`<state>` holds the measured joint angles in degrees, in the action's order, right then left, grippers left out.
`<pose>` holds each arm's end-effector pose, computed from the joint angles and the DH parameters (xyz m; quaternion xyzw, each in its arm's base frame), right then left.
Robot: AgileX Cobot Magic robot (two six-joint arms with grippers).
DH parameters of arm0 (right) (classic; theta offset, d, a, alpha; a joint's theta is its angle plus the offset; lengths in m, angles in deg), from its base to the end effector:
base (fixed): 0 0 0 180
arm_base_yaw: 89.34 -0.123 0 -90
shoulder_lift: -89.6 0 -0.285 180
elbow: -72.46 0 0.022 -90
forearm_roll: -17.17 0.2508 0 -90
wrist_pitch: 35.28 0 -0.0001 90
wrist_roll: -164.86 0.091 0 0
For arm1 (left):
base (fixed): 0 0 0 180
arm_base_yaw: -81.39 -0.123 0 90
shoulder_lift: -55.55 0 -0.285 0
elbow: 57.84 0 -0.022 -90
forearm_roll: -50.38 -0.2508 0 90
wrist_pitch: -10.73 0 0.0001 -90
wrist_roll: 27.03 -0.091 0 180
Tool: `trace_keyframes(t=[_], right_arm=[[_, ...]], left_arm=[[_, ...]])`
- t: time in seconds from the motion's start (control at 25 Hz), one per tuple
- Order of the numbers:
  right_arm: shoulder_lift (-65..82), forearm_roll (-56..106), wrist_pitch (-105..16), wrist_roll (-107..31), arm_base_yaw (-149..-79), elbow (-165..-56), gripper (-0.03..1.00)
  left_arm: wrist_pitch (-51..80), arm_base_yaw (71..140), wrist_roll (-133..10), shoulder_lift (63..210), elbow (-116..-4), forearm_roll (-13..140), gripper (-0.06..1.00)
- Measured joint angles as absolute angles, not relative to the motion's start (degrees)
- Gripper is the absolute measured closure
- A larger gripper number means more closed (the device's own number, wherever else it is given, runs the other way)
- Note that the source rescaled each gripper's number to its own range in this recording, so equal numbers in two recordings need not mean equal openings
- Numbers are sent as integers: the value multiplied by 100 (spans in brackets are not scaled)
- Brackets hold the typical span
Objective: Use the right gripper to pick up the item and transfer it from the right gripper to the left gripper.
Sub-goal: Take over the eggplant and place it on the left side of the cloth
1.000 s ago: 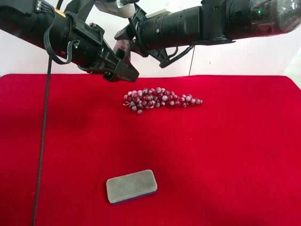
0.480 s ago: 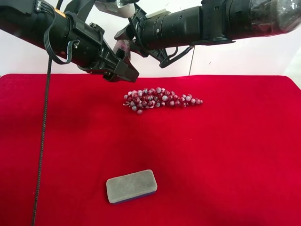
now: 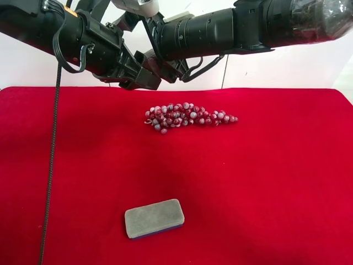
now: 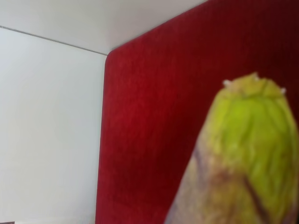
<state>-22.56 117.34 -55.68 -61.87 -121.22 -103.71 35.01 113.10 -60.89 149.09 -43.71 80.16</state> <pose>0.3415 0.2493 0.2645 0.0623 0.8209 0.4801 0.3029 0.2730 -0.1905 0.2961 0.3343 0.8346 -0.1845 0.3970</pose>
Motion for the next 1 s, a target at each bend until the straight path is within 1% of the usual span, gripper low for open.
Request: trace_keyframes(t=[0.76, 1.0], right_arm=[[-2230, 11619, -5574, -6187, -12122, -10371, -3], [-1916, 10823, -5428, -6181, -12122, -10371, -3]], left_arm=[[3502, 11310, -6091, 14909, -4371, 8026, 84], [3500, 11329, -6106, 14890, -4376, 8012, 91]])
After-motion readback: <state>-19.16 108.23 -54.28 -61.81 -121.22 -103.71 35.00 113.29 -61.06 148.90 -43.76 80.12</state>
